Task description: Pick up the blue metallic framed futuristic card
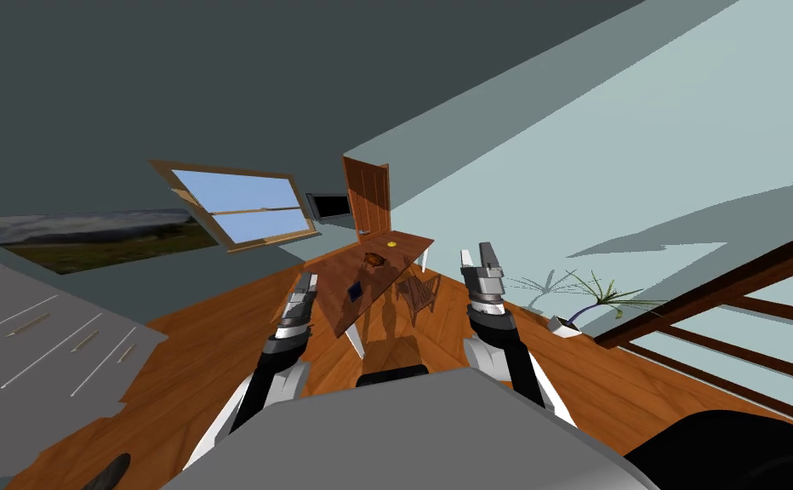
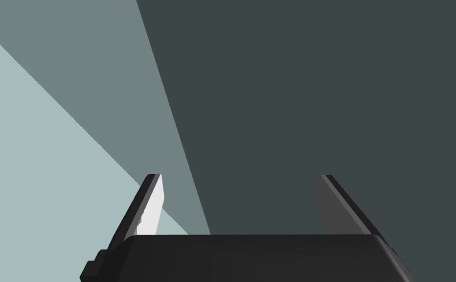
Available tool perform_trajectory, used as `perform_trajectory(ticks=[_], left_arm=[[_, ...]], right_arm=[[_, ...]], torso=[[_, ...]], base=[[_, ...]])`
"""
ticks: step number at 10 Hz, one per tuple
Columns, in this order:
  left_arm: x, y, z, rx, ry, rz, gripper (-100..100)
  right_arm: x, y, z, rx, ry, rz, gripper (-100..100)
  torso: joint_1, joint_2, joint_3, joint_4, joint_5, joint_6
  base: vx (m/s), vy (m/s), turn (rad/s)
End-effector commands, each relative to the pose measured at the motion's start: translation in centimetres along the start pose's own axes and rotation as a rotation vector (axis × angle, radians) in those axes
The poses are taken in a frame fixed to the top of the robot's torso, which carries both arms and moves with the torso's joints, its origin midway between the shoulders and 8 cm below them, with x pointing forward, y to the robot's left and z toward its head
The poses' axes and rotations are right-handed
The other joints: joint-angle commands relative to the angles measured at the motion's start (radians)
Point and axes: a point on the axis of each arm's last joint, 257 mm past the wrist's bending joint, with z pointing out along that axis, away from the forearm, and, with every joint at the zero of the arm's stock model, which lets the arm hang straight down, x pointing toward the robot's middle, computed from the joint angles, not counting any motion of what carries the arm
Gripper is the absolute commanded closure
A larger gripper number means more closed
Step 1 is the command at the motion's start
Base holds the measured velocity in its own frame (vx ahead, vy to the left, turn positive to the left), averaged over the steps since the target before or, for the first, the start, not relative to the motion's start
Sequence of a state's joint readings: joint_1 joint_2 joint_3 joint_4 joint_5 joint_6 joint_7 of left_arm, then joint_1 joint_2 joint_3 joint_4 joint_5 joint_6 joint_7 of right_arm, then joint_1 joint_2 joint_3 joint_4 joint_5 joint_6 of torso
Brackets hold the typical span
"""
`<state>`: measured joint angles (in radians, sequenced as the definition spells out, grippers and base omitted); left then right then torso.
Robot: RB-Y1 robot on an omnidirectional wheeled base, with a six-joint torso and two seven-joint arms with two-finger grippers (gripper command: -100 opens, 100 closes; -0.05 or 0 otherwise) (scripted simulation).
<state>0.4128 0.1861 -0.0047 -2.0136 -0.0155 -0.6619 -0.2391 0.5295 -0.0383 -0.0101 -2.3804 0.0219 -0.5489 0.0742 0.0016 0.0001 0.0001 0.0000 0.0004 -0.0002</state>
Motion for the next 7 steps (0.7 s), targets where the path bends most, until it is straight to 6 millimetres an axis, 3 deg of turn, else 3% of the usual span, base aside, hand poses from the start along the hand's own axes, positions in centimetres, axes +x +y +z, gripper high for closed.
perform_trajectory(ticks=[1,7], left_arm=[[0.8,1.5,-0.6,-0.02,0.024,0.034,-100],[2.9,6.0,-2.8,-0.083,0.093,0.133,-100]], right_arm=[[0.0,0.0,0.0,0.0,0.0,0.0,0],[0.0,0.0,0.0,0.0,0.0,0.0,0]], torso=[[0.0,0.0,0.0,0.0,0.0,0.0],[0.0,0.0,0.0,0.0,0.0,0.0]], base=[[-0.007,0.024,-0.174],[-0.01,0.026,-0.116]])
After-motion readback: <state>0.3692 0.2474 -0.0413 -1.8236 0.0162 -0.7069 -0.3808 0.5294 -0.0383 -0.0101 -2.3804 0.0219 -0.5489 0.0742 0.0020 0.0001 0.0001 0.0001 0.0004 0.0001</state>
